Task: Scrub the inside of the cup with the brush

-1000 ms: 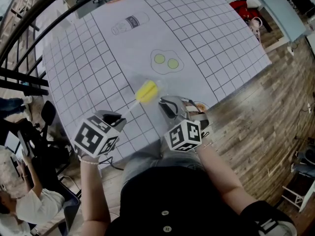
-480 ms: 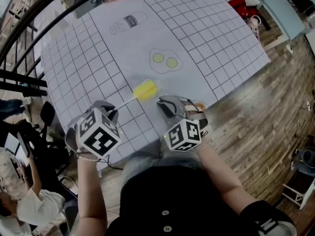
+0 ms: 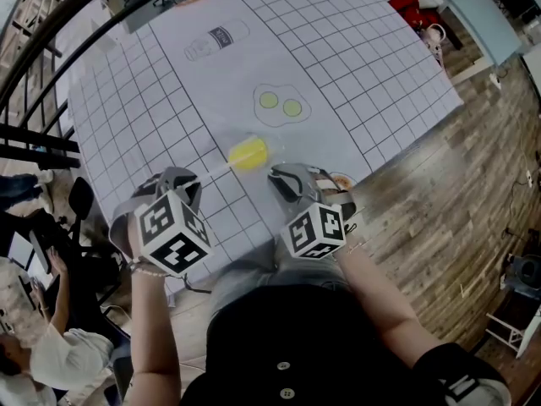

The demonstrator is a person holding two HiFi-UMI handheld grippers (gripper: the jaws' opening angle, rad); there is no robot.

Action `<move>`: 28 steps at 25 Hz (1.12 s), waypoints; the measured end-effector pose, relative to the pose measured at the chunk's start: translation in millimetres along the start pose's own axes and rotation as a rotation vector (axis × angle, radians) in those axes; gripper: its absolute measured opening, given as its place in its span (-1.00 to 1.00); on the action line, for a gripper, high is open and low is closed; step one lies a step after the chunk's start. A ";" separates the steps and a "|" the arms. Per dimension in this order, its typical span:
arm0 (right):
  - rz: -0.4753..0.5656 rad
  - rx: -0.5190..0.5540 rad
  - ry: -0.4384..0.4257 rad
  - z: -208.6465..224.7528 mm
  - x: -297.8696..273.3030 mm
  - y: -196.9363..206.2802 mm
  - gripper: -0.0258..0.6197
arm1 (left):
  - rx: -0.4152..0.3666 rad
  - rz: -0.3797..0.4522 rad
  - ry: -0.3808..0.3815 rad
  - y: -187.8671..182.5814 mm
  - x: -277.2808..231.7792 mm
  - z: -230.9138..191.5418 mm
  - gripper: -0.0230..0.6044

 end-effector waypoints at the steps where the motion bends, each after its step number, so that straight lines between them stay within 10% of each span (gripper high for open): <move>1: 0.001 0.002 -0.001 -0.1 -0.4 -0.3 -0.76 | -0.012 -0.002 0.001 -0.3 -0.9 0.1 -0.78; 19: -0.006 0.003 -0.007 -5.9 8.5 3.0 -0.75 | -0.279 -0.034 -0.060 -19.3 -1.0 -3.0 -0.79; 28: -0.015 0.046 -0.004 -2.0 0.3 1.1 -0.77 | 0.044 0.046 0.207 -16.5 -4.8 1.7 -0.79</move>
Point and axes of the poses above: the fingertips, and each gripper's own axes: x backward along the fingers, z to its right, y out of its underside, the point moved 5 cm from there along x, backward along the fingers, and after that the axes turned 3 degrees about y, right-handed, at the moved point
